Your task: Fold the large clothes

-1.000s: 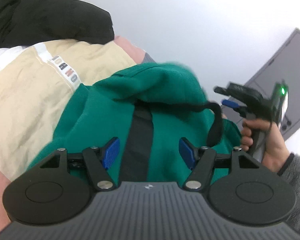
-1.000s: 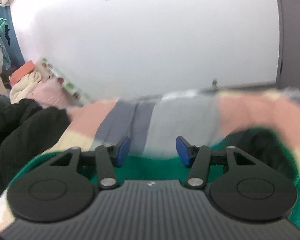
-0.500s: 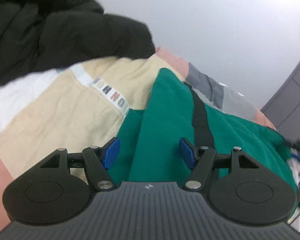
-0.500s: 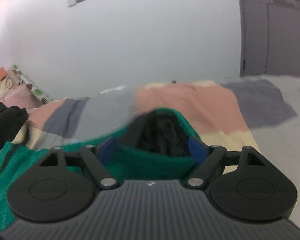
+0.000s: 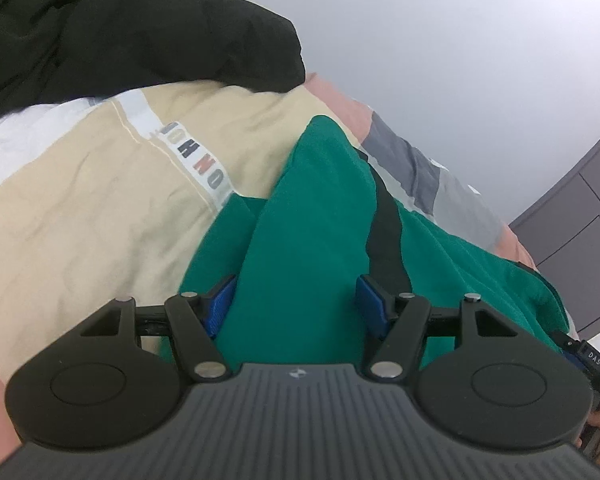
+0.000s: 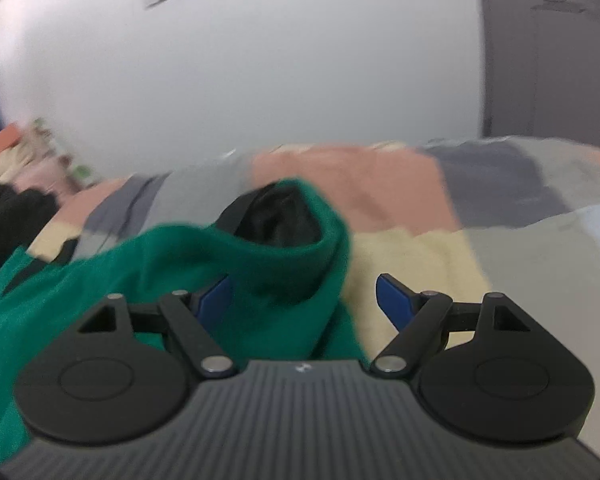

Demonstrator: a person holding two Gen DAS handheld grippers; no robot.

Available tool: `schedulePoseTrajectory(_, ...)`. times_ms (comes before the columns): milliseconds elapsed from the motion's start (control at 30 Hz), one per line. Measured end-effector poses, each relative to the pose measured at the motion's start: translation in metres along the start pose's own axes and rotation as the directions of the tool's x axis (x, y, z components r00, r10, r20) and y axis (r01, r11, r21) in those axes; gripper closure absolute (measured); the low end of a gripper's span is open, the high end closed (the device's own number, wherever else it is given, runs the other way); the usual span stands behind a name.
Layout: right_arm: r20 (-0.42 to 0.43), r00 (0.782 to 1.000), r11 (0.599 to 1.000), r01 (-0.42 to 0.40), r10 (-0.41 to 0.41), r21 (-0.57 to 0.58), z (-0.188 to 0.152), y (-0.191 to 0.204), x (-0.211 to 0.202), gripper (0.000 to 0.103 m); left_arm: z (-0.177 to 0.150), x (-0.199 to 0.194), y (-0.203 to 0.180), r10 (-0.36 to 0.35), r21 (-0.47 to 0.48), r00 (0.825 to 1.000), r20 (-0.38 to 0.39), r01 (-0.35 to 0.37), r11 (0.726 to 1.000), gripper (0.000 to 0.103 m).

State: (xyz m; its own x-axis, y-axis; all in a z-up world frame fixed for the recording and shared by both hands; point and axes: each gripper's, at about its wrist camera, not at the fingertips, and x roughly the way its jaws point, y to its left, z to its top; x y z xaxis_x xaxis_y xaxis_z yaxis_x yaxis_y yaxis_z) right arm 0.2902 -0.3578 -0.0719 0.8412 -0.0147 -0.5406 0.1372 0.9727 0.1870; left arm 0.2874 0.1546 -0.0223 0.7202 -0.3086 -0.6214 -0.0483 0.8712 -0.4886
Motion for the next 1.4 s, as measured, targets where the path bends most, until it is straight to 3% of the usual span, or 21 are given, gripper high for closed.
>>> schedulePoseTrajectory(67,-0.016,1.0,1.0,-0.003,0.003,-0.003,0.002,0.001,0.008,0.031,-0.001,0.004,-0.003,0.015,0.02,1.0,0.011,-0.015,1.0,0.038)
schedulePoseTrajectory(100,-0.018,1.0,1.0,-0.001,0.0,-0.008,0.005,0.001,0.013,0.038,-0.001,0.005,-0.003,0.016,0.016,1.0,0.013,-0.016,1.0,0.045)
schedulePoseTrajectory(133,-0.025,1.0,1.0,-0.002,0.002,-0.022,0.009,0.004,0.02,0.038,-0.001,0.007,-0.003,0.014,0.01,1.0,0.008,-0.014,1.0,0.059)
schedulePoseTrajectory(233,-0.054,0.998,0.994,0.014,-0.02,-0.108,0.022,0.011,0.042,0.044,0.0,0.008,-0.006,0.022,0.029,1.0,0.015,-0.022,0.999,0.084)
schedulePoseTrajectory(300,-0.072,0.997,0.986,0.013,-0.026,-0.166,0.03,0.018,0.055,0.058,0.003,0.004,-0.008,0.026,0.051,0.999,0.04,-0.028,0.998,0.094)
schedulePoseTrajectory(333,-0.084,0.996,0.979,0.002,-0.019,-0.203,0.035,0.022,0.06,0.06,0.005,0.002,-0.008,0.019,0.04,0.999,0.049,-0.021,0.999,0.095)
schedulePoseTrajectory(400,-0.076,0.997,0.961,-0.012,-0.009,-0.277,0.042,0.033,0.06,0.079,0.011,-0.005,-0.004,-0.013,-0.003,0.997,0.07,0.013,1.0,0.096)
schedulePoseTrajectory(500,-0.042,0.999,0.954,-0.03,0.018,-0.298,0.062,0.041,0.054,0.086,0.021,-0.017,-0.001,-0.064,-0.033,0.991,0.115,0.068,0.997,0.097)
schedulePoseTrajectory(633,0.032,0.999,0.969,-0.014,0.022,-0.248,0.086,0.044,0.049,0.087,0.028,-0.034,-0.002,-0.128,-0.037,0.975,0.179,0.137,0.99,0.098)
schedulePoseTrajectory(767,0.087,0.996,0.978,0.039,-0.021,-0.206,0.08,0.048,0.067,0.087,0.029,-0.04,0.004,-0.123,-0.052,0.971,0.203,0.137,0.989,0.098)
schedulePoseTrajectory(933,-0.01,0.999,0.965,0.049,-0.053,-0.256,0.043,0.059,0.111,0.086,0.022,-0.027,0.007,-0.036,-0.028,0.982,0.187,0.041,0.999,0.098)
schedulePoseTrajectory(1033,-0.056,0.997,0.97,0.04,-0.055,-0.24,0.031,0.056,0.124,0.086,0.019,-0.013,0.008,0.013,-0.019,0.993,0.117,-0.01,1.0,0.097)
schedulePoseTrajectory(1167,-0.081,0.996,0.974,0.022,-0.041,-0.223,0.031,0.05,0.128,0.085,0.017,0.0,0.016,0.022,-0.042,0.999,0.048,-0.02,0.999,0.097)
schedulePoseTrajectory(1333,-0.077,0.997,0.981,-0.003,-0.012,-0.193,0.033,0.047,0.119,0.079,0.017,0.002,0.015,0.026,-0.029,0.999,0.037,-0.025,0.999,0.096)
schedulePoseTrajectory(1367,-0.072,0.997,0.983,-0.004,-0.01,-0.184,0.033,0.046,0.114,0.073,0.017,0.001,0.014,0.029,-0.028,0.999,0.041,-0.028,0.999,0.092)
schedulePoseTrajectory(1400,-0.071,0.997,0.985,-0.014,0.001,-0.172,0.034,0.046,0.109,0.069,0.017,0.001,0.013,0.036,-0.029,0.999,0.036,-0.035,0.999,0.078)
